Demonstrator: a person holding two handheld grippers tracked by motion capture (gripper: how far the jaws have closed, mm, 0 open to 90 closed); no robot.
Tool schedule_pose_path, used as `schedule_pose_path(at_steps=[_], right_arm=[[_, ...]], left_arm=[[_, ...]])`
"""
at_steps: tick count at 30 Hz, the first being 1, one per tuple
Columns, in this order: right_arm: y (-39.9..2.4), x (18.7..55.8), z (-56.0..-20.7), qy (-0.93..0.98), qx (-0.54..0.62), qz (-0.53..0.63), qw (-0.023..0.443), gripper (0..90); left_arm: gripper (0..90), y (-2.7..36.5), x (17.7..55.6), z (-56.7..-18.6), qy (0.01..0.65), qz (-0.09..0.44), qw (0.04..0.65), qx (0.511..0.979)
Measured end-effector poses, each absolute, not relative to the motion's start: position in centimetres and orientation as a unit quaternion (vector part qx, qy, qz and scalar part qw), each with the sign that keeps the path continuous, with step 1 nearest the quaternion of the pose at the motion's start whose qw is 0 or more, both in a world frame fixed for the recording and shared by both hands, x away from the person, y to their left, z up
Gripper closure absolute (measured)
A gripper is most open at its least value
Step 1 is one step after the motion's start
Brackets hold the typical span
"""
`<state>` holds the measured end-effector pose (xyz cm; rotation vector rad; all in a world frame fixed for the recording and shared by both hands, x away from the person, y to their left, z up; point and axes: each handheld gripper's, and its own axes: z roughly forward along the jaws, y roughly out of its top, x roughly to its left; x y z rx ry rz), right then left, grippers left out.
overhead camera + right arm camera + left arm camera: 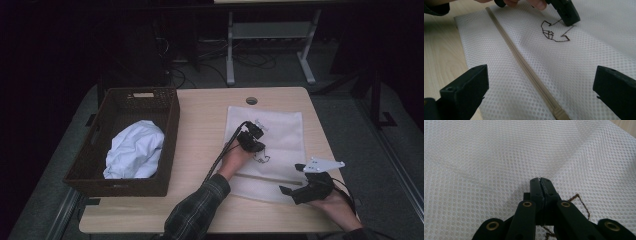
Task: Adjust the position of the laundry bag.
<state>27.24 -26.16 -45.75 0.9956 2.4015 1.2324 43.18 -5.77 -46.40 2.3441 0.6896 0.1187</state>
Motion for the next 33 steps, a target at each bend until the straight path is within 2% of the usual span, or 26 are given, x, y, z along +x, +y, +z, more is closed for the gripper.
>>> schedule_pose_path(at_steps=[21,33], right_arm=[[-26.1,27.2,-45.7,0.828,0.339,0.427,0.131,0.0],[-26.1,27.2,-45.7,0.829,0.337,0.426,0.131,0.0]], left_arm=[[89.1,-10.5,43.7,-46.6,0.237,0.029,0.351,0.905],[86.7,-11.0,43.7,-46.5,0.231,0.024,0.353,0.906]])
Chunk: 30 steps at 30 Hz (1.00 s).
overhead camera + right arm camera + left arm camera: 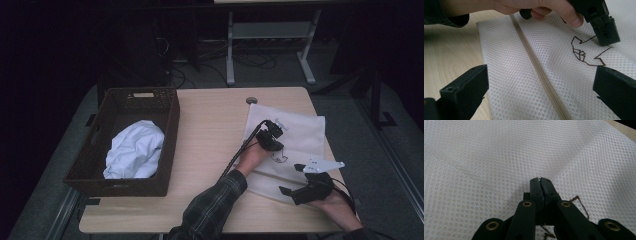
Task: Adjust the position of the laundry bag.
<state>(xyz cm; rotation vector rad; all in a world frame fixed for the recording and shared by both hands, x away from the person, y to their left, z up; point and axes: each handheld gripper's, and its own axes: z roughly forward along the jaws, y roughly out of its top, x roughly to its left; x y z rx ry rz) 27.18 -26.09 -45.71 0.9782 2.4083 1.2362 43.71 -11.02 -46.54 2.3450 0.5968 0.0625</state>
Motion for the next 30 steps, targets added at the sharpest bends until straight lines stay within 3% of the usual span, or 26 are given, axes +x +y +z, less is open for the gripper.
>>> schedule_pose_path(at_steps=[5,25,30], right_arm=[[-26.1,27.2,-45.7,0.830,0.338,0.425,0.131,0.0],[-26.1,27.2,-45.8,0.830,0.340,0.423,0.132,0.0],[-26.1,27.2,-45.8,0.829,0.340,0.423,0.132,0.0]], left_arm=[[81.5,-10.4,43.5,-46.3,0.232,0.024,0.355,0.905],[26.6,-6.0,41.9,-44.2,0.210,0.021,0.356,0.910],[22.3,-4.9,41.3,-44.0,0.210,0.030,0.360,0.908]])
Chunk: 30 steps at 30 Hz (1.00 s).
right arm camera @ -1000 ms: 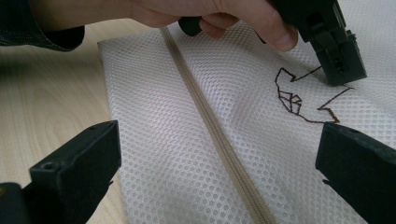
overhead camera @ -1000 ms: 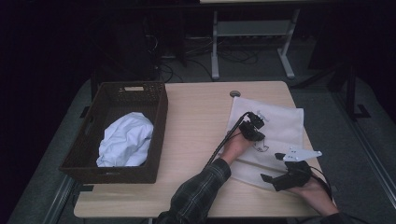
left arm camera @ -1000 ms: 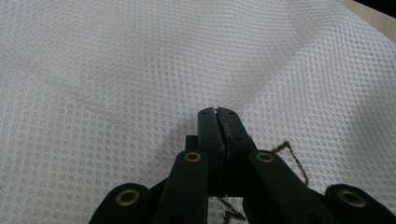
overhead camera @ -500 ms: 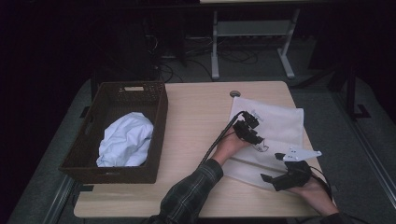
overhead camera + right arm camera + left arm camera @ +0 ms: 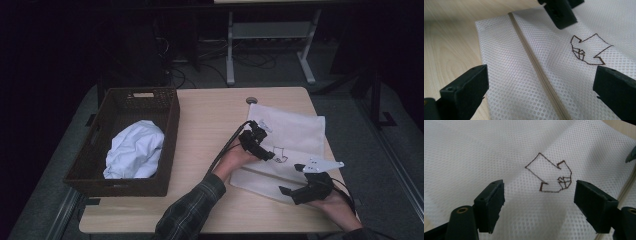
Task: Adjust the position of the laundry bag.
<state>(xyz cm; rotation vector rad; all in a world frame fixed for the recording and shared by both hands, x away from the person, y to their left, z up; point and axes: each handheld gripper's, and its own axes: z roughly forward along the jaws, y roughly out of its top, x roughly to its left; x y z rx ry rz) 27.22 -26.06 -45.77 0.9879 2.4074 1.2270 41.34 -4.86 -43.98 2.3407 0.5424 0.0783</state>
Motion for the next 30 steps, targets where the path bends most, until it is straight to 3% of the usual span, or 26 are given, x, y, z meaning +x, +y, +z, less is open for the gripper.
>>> schedule_pose_path(at_steps=[5,30], right_arm=[[-26.1,27.2,-45.8,0.829,0.341,0.422,0.132,0.0],[-26.1,27.3,-45.9,0.827,0.347,0.423,0.131,0.0]], left_arm=[[13.7,-2.8,40.6,-43.4,0.215,0.032,0.355,0.909],[14.8,8.6,34.7,-42.7,0.263,0.089,0.391,0.878]])
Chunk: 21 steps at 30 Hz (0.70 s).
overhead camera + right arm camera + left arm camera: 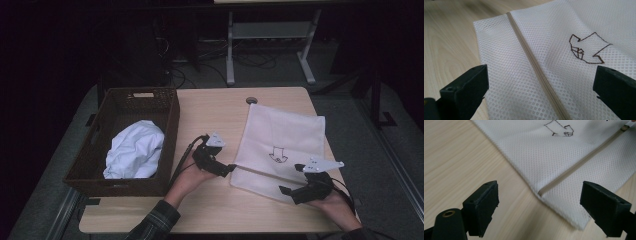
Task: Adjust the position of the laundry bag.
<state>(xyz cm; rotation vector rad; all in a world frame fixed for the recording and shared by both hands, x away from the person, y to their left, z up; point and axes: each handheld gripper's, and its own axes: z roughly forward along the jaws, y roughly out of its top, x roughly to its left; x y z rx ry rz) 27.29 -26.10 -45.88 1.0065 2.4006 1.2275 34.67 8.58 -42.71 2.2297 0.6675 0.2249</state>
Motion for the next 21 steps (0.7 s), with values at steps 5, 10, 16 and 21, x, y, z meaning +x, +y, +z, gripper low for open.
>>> schedule_pose_path(at_steps=[5,10,16,21], right_arm=[[-26.1,27.3,-45.9,0.827,0.347,0.422,0.132,0.0],[-26.1,27.3,-46.0,0.827,0.349,0.421,0.131,0.0],[-26.5,27.4,-46.0,0.826,0.352,0.418,0.135,0.0],[-27.2,27.2,-45.9,0.820,0.364,0.420,0.139,0.0]], left_arm=[[14.7,10.3,33.3,-42.8,0.274,0.103,0.399,0.869],[14.6,11.6,32.1,-42.9,0.280,0.109,0.407,0.863],[14.6,13.1,30.6,-43.7,0.282,0.106,0.403,0.864],[14.5,13.6,29.8,-44.0,0.282,0.105,0.405,0.863]])
